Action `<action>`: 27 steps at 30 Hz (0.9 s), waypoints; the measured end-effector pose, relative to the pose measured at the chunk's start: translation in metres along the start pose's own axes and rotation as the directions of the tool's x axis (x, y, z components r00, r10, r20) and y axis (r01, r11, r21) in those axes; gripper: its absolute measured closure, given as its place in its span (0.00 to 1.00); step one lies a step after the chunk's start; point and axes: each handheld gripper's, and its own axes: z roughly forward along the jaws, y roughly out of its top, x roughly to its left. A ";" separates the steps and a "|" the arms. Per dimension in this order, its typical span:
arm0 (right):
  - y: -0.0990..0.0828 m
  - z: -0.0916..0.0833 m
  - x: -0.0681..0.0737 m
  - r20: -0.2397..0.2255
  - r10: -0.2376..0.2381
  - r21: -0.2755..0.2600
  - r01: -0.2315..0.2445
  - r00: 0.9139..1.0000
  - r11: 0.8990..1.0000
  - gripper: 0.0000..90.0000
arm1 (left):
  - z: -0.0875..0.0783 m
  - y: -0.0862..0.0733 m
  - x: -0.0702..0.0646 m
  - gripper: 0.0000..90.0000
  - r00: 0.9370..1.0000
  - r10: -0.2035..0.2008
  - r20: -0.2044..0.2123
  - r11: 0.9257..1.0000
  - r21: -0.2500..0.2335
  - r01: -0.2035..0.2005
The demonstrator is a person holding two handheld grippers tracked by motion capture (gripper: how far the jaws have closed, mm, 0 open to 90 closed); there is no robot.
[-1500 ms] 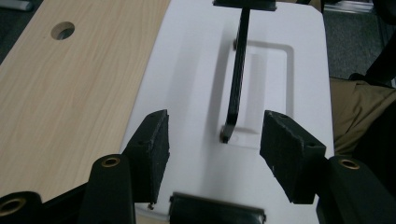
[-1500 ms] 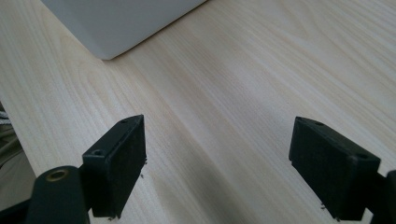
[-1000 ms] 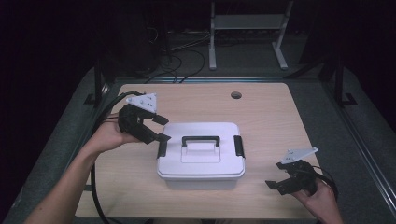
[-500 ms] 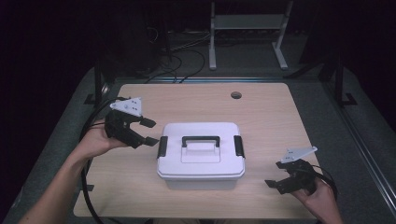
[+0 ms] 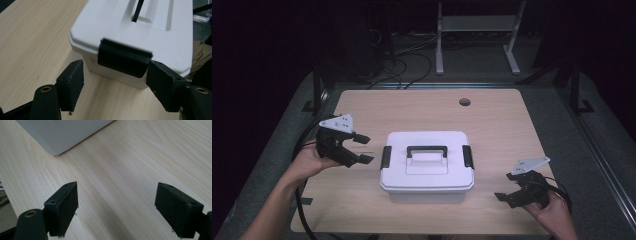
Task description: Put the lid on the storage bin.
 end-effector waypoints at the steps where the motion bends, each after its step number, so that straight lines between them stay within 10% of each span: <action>1: 0.000 0.001 0.000 -0.001 -0.001 0.003 0.001 1.000 1.000 0.20 | -0.001 -0.003 -0.001 0.33 1.000 -0.001 -0.005 1.000 -0.002 0.001; 27: -0.001 0.000 0.001 -0.002 0.000 0.004 0.000 1.000 1.000 0.20 | 0.014 -0.054 -0.006 0.30 0.998 -0.055 -0.028 0.998 0.022 0.055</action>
